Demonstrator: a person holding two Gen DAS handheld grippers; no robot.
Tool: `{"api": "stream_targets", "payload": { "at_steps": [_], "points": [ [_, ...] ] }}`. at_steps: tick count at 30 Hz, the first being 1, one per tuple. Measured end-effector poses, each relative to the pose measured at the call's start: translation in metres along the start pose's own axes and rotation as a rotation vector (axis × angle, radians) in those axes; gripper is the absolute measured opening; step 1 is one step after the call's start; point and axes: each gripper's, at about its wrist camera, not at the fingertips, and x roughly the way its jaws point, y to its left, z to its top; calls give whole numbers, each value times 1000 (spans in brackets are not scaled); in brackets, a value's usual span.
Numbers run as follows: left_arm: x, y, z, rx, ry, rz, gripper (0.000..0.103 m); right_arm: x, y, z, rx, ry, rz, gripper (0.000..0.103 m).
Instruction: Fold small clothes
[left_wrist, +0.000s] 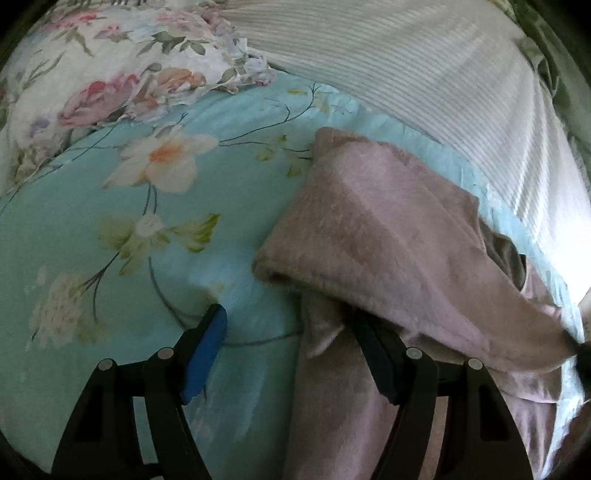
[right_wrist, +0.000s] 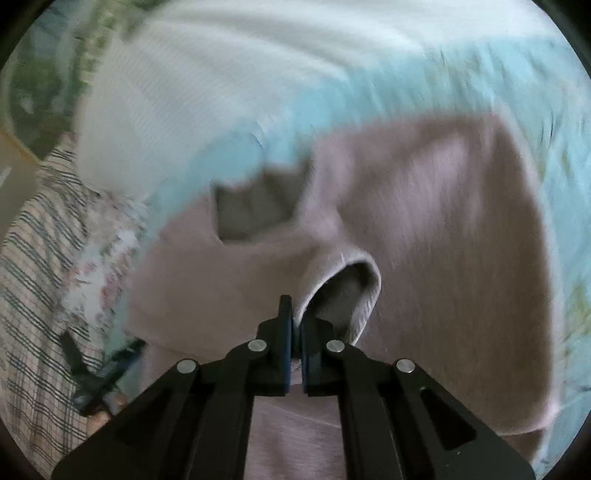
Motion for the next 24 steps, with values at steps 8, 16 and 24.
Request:
{"api": "stream_targets", "payload": {
  "at_steps": [8, 16, 24],
  "points": [
    [0, 5, -1, 1, -32, 10, 64, -70, -50, 12, 75, -164, -117, 4],
    [-3, 17, -4, -50, -52, -16, 64, -32, -83, -23, 131, 3, -227, 5],
    [-8, 33, -7, -133, -70, -75, 64, -69, -67, -32, 120, -95, -270, 38]
  ]
}}
